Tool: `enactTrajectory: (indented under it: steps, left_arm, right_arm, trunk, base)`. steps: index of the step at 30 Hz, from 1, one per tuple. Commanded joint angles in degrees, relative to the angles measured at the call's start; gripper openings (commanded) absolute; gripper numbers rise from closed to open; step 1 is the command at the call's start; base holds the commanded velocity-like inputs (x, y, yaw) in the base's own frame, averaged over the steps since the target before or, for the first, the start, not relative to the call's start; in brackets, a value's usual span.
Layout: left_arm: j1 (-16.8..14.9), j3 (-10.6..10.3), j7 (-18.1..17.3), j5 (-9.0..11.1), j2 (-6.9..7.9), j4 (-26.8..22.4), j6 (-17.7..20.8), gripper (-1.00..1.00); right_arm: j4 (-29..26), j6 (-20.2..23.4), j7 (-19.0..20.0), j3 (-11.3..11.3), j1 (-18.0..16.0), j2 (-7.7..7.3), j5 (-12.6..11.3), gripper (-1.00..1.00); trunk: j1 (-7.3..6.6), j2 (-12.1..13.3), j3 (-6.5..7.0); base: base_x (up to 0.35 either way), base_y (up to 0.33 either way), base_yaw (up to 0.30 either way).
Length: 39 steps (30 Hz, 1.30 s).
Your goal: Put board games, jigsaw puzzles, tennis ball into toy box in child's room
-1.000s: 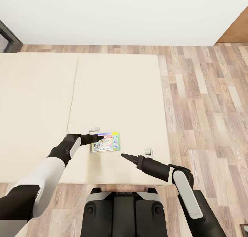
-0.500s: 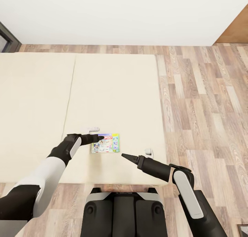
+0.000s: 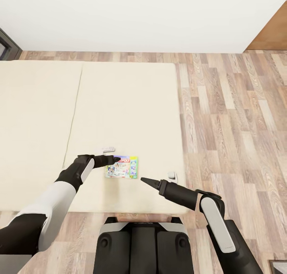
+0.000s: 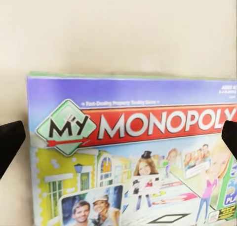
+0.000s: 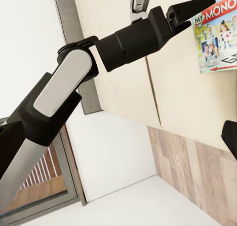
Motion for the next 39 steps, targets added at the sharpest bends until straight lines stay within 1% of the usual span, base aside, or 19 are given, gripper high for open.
enactTrajectory:
  steps: [1,18,23,30,39]
  left_arm:
    - [0.0,-0.2,0.1,0.6,0.06,-0.1,0.4,1.0]
    - [0.0,-0.2,0.1,0.6,-0.26,-1.2,0.5,1.0]
    - [0.0,-0.2,0.1,0.6,-0.29,-1.2,0.5,1.0]
    - [0.0,-0.2,0.1,0.6,-0.29,-1.3,0.5,1.0]
    - [0.0,-0.2,0.1,0.6,-0.29,-1.3,0.5,1.0]
  right_arm:
    - [0.0,0.2,0.4,-0.1,0.0,0.03,0.4,1.0]
    - [0.0,0.3,0.4,-0.1,0.0,0.03,0.3,1.0]
    - [0.0,0.3,0.4,-0.1,0.0,0.03,0.3,1.0]
    - [0.0,0.3,0.4,-0.7,0.0,0.03,0.3,1.0]
    - [0.0,0.3,0.4,-0.8,0.0,0.03,0.3,1.0]
  trunk:
    - [0.03,-0.1,-0.06]
    - [0.03,-0.1,-0.06]
    - [0.03,-0.1,-0.06]
    - [0.03,-0.1,-0.06]
    - [0.03,-0.1,-0.06]
  base:
    - [0.0,-0.21,0.0]
    - [-0.046,-0.152,0.0]
    - [-0.036,-0.075,0.0]
    - [-0.008,-0.169,0.0]
    - [-0.001,-0.129,0.0]
